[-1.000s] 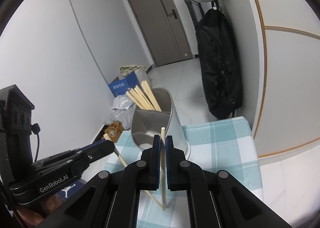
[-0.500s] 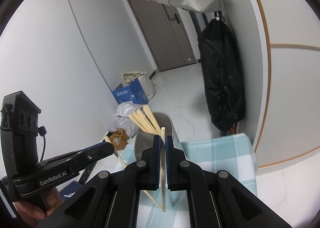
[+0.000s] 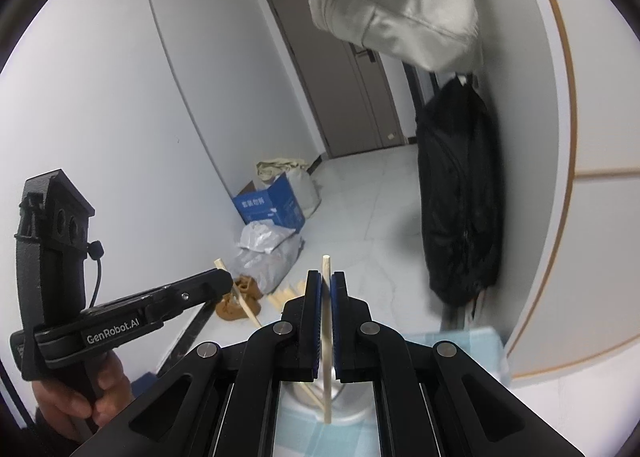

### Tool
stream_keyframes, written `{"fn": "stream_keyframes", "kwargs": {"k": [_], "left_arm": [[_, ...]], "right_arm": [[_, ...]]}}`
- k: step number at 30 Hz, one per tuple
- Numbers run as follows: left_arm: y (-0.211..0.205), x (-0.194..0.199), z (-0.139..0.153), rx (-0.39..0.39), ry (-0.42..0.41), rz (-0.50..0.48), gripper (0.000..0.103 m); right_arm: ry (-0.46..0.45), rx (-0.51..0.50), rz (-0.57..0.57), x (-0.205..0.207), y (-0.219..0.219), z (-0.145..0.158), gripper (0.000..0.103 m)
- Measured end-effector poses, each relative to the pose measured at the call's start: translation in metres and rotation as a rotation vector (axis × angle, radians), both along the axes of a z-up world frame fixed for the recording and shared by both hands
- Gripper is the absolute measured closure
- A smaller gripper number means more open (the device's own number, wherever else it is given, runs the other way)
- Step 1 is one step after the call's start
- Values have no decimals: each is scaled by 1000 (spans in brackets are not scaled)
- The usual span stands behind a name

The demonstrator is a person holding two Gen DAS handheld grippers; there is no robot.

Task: Organize utensils
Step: 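Lower both chopsticks into the holder compartments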

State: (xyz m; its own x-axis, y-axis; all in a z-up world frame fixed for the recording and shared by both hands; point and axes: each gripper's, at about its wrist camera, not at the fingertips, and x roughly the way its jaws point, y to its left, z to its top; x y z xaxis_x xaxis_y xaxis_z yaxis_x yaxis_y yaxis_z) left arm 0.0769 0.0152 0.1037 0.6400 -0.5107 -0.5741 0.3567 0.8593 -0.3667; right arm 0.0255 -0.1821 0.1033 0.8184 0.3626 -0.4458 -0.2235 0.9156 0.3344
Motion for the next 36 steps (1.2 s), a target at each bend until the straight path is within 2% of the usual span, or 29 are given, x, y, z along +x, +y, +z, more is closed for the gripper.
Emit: {"fn": "stream_keyframes", "kwargs": {"k": [9, 16, 19, 25, 36], "left_arm": [[16, 27, 13, -80, -25, 61, 101], [22, 46, 0, -115, 2, 104, 101], [25, 54, -12, -132, 34, 114, 101], [26, 57, -29, -164, 36, 125, 101], [19, 55, -51, -106, 45, 73, 101]], "right_arm": [[-49, -10, 3, 28, 1, 30, 99], [-90, -103, 12, 48, 14, 39, 99], [-73, -110, 24, 58, 19, 34, 99], [-43, -162, 54, 70, 34, 15, 99], [17, -188, 75, 84, 38, -15, 99]]}}
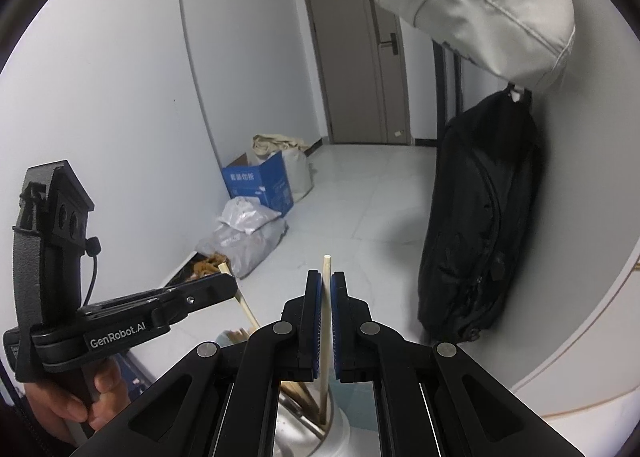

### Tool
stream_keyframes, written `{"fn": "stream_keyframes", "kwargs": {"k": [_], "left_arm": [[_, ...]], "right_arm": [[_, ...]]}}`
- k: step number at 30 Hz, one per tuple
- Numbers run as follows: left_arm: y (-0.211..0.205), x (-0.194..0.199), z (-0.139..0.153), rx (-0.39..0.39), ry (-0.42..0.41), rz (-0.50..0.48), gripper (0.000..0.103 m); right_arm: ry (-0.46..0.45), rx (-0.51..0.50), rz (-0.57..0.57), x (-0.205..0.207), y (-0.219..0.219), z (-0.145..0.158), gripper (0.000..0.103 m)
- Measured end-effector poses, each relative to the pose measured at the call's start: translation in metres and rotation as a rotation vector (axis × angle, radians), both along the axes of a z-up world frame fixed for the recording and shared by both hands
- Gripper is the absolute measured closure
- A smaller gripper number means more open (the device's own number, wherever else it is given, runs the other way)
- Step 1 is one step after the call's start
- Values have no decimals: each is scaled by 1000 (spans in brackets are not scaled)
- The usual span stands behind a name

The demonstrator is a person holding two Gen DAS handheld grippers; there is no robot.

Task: Organize utensils
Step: 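Lower both chopsticks into the holder compartments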

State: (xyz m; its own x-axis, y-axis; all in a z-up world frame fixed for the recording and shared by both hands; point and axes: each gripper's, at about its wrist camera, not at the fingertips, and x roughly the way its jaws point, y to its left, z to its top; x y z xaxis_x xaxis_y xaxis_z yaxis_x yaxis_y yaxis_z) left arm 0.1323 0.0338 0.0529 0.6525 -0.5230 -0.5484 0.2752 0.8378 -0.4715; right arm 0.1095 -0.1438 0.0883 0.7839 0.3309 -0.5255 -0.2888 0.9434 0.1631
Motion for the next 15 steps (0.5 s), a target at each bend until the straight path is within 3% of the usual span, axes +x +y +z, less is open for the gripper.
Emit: {"fn": "stream_keyframes", "kwargs": {"k": [10, 15], "left_arm": [[-6, 3, -17, 5, 32, -79, 101], [-7, 7, -19, 1, 58, -112, 101]], "right_arm": [[54, -52, 43, 6, 16, -28, 99], [108, -27, 45, 12, 17, -42, 99]]}}
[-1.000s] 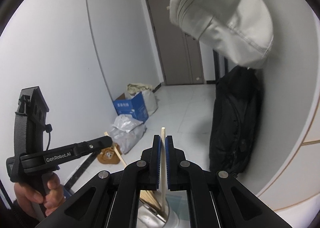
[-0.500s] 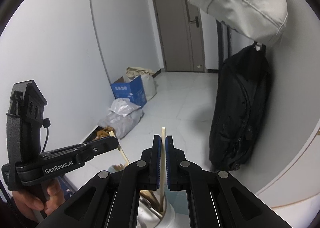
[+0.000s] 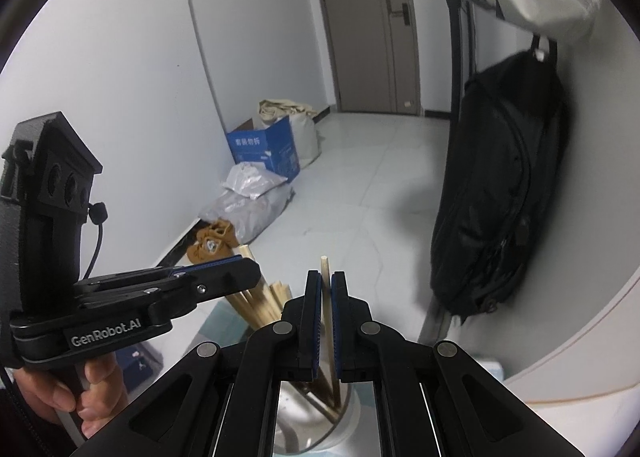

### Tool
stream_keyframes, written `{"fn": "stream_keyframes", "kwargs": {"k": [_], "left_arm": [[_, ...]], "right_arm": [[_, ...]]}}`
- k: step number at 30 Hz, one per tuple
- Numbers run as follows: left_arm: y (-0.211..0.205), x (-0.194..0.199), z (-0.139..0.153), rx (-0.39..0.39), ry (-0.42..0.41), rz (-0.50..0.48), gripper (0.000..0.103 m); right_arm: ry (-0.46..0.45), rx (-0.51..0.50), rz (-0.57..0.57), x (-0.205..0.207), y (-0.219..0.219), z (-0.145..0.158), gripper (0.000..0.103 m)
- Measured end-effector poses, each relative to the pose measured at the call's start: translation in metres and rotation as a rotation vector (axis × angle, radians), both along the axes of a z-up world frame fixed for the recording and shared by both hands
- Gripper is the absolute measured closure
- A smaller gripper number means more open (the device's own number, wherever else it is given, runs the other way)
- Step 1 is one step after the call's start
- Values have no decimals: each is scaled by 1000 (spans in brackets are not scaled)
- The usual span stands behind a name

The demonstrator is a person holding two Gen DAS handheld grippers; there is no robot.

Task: Organize utensils
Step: 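Lower both chopsticks into the holder compartments, then open both tools to release the chopsticks and pull back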

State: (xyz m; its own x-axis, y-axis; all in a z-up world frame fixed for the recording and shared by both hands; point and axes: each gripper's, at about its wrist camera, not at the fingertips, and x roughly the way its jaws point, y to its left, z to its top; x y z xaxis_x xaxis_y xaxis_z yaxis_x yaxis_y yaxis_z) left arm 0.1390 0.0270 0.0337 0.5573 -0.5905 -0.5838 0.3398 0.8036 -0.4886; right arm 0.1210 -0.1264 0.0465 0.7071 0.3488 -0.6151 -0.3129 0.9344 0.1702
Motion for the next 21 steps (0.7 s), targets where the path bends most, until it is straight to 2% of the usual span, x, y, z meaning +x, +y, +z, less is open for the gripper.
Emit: {"fn": "stream_keyframes", "kwargs": {"k": [12, 21], "left_arm": [[1, 0, -4, 0, 25, -59, 101], [-5, -3, -6, 18, 44, -107, 101]], "right_arm": [[106, 63, -8, 8, -1, -26, 96], [131, 142, -47, -4, -20, -27, 95]]}}
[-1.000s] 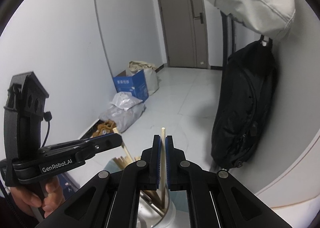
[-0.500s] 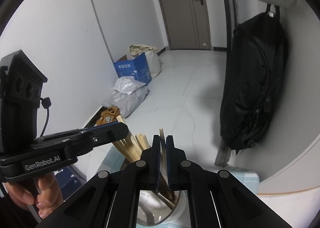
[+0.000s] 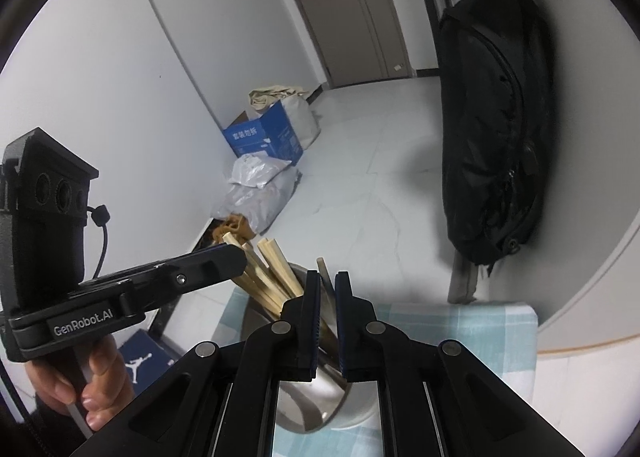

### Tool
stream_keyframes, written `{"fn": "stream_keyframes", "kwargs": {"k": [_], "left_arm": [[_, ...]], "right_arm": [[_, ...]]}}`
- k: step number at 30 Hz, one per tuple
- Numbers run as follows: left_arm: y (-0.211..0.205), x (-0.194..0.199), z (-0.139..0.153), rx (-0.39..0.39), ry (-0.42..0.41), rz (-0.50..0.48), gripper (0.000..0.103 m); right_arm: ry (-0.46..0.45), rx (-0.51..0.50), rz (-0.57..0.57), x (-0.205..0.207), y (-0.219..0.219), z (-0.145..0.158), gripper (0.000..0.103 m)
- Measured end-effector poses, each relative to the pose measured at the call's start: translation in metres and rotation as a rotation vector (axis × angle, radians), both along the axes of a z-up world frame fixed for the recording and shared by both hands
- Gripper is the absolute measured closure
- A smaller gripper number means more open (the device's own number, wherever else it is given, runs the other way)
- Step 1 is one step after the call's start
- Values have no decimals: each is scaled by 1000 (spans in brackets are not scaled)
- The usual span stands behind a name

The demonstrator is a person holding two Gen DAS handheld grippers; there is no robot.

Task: Organize utensils
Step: 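Open both tools to release the chopsticks and pull back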

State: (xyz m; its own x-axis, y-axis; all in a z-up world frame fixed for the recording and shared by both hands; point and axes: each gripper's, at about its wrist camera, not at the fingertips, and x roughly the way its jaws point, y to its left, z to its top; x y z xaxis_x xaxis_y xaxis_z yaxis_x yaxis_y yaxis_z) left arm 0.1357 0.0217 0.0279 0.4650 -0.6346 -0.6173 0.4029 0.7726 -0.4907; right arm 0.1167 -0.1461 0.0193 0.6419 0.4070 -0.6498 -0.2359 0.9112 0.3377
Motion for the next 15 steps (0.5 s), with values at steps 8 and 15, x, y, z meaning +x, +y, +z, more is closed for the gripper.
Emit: {"fn": "stream_keyframes", "kwargs": {"k": [8, 15], "left_arm": [[7, -3, 1, 5, 8, 32, 70], [16, -9, 2, 17, -14, 75, 53]], "right_arm": [[-31, 18, -6, -10, -3, 9, 91], [-48, 33, -48, -22, -7, 13, 89]]}}
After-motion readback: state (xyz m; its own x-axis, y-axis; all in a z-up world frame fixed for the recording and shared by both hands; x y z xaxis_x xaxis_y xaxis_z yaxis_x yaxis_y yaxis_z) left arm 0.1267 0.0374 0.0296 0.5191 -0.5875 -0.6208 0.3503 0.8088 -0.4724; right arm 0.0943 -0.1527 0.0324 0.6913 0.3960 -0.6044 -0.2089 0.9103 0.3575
